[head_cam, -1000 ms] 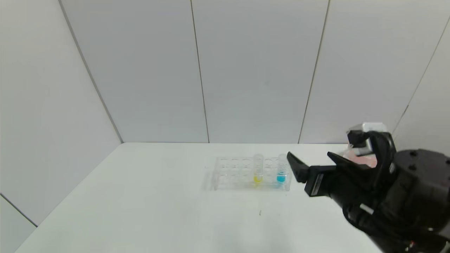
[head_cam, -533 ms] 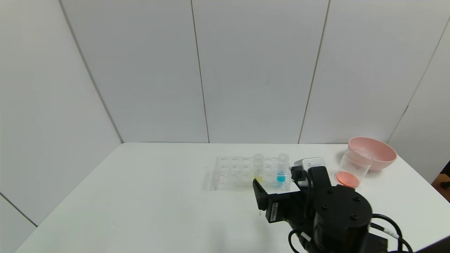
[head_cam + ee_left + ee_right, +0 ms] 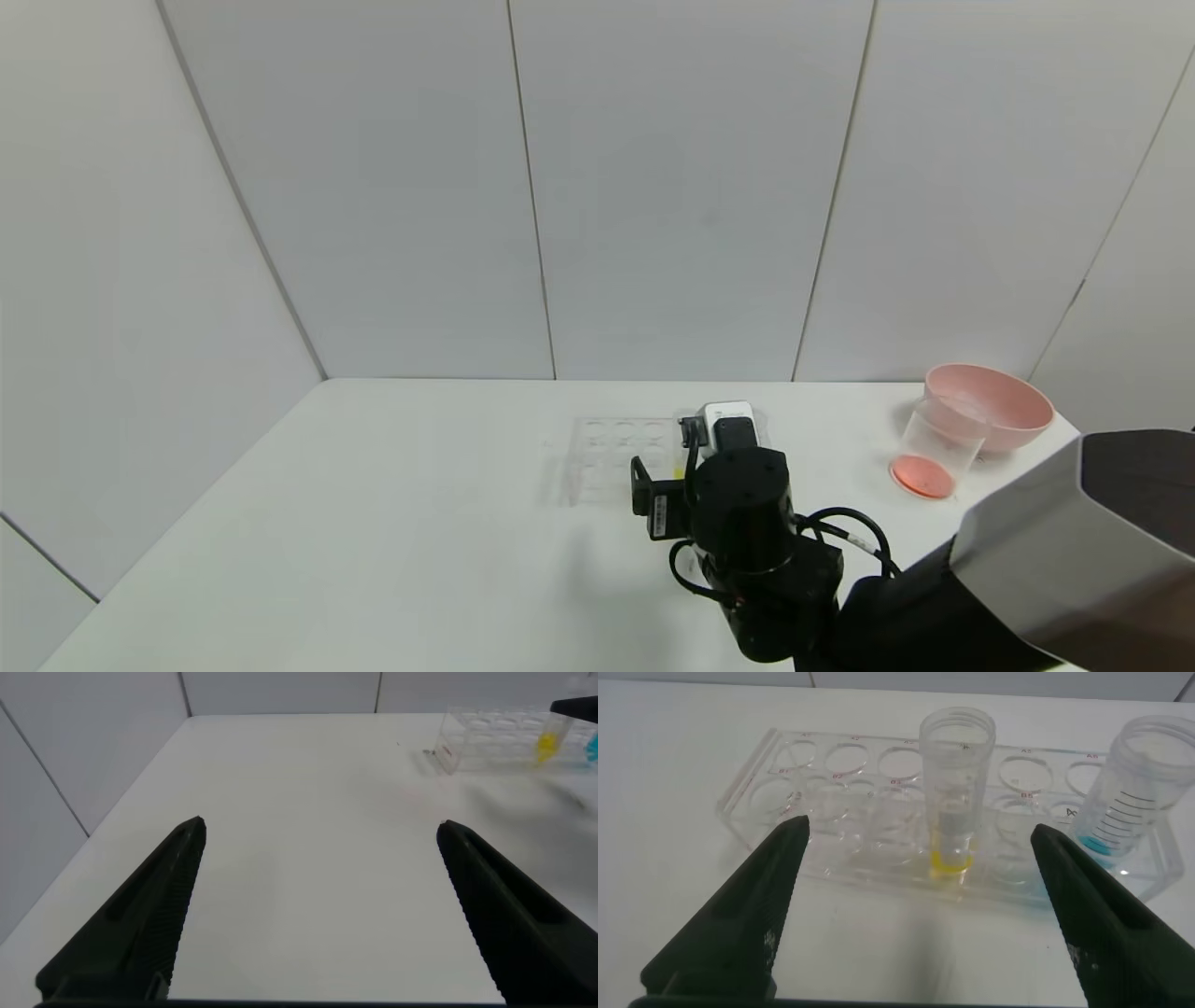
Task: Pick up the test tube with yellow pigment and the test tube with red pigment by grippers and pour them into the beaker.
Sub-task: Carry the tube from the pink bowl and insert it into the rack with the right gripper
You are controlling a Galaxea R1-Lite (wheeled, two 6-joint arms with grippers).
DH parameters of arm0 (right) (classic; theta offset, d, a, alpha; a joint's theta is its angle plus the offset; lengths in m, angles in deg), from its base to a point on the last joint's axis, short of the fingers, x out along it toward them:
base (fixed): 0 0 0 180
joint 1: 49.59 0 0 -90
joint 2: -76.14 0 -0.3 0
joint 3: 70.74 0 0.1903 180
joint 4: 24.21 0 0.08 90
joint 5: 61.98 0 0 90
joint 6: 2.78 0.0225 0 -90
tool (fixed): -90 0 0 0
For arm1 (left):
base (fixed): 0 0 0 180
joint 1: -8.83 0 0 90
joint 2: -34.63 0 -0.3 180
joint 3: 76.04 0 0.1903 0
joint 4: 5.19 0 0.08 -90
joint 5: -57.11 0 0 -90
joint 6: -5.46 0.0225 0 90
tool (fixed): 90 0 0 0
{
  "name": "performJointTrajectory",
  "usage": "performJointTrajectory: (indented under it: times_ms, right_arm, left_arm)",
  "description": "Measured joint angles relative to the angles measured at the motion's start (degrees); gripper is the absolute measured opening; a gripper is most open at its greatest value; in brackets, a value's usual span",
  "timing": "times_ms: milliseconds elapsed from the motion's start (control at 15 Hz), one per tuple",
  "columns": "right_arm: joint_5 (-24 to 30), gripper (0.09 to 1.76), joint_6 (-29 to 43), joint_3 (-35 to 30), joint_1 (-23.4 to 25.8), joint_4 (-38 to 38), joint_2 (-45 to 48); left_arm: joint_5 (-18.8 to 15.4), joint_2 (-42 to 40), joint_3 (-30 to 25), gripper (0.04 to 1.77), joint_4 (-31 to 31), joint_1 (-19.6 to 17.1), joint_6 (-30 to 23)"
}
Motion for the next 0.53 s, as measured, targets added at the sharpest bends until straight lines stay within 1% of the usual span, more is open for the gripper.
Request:
performJointTrajectory:
  times_ms: [133,267,533]
  right_arm:
    - [2.11,1.70,0.04,4.22,1.50,2.77,-2.16]
    - [3.73,1.70,0.04,7.08,2.62,4.11,-3.75]
    - [6.02,1.70,0.01,9.23,4.22,4.40,-5.51]
  left_arm:
    - [0.00,0.00,0.00,1.76,0.00,0.00,-0.02]
    - [0.00,0.00,0.00,1.76,0.00,0.00,-0.02]
    - [0.00,0.00,0.00,1.76,0.00,0.00,-0.02]
